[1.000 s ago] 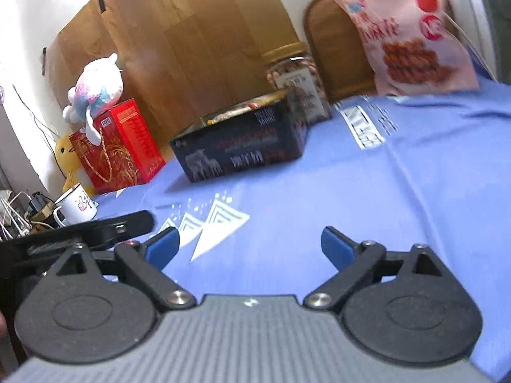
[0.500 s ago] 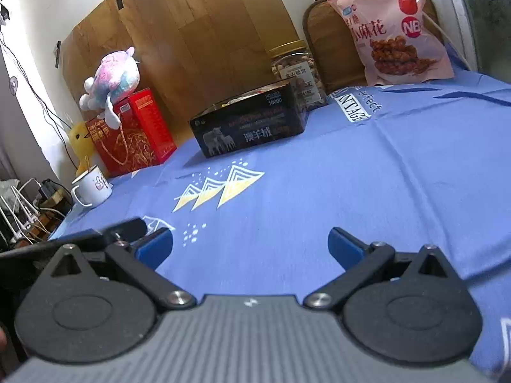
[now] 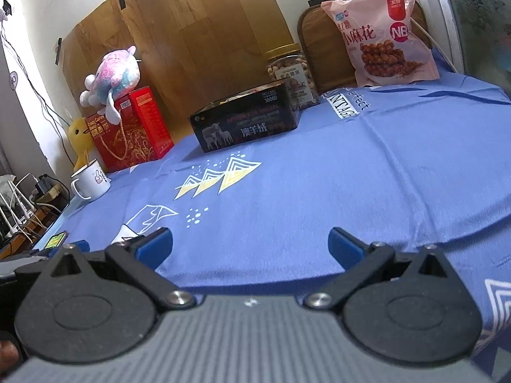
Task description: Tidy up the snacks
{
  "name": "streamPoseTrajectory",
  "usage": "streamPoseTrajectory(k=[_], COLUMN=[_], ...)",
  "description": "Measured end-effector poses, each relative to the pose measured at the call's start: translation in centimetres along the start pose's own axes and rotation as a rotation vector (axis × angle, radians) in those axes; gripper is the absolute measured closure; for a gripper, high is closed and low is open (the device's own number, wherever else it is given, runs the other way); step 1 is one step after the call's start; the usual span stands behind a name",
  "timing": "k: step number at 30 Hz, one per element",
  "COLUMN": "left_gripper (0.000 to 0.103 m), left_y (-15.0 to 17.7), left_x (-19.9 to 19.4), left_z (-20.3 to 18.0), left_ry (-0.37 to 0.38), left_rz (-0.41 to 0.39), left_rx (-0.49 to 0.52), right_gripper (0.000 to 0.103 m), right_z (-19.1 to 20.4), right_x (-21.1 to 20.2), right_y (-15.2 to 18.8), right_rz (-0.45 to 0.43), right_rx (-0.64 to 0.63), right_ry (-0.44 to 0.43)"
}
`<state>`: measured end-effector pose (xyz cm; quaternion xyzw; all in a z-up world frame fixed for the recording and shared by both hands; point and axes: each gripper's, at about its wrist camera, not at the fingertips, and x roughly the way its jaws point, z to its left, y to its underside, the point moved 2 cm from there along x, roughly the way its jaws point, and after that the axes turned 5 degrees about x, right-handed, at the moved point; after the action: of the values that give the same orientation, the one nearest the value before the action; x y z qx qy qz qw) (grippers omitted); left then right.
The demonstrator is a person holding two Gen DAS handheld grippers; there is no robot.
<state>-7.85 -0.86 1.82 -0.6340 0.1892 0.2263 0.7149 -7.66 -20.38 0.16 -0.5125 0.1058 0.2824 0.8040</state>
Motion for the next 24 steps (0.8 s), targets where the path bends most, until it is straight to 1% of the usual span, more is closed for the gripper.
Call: streamPoseTrajectory(k=[3,7,13,19,24], left_gripper=[0.0,0.0,0.0,0.0,0.0], left_y=[-0.02,-0.2,-0.46,-0.47,-0.55], left_x=[-0.14,-0.3,-0.53,-0.82,-0.88], left_z=[0.16,0.62,0.9,0.73,0.99], left_ry=[-0.004,-0.031,-0.125,-0.187,-0.193], left_rz=[-0.007,-0.026,-0.054,-0.072,-0.069], left_rx=[-0.005,-0.004,0.03,0.067,0.06], right_gripper=[0.0,0.0,0.0,0.0,0.0], right_z=[-0.04,-0.09,0.24,0.52,0.63], right_x=[-0.03,-0.13,-0.12,-0.28,-0.4], right_y=[0.13,0.3,0.45,0.49,0.51], right_rz=[0.007,0.005,0.009,0.001,-0.001], right_rx=[0.013,0.025,0.006,-0.021,-0.029], right_ry=[0.002,0.01,0.004,0.004,0.003])
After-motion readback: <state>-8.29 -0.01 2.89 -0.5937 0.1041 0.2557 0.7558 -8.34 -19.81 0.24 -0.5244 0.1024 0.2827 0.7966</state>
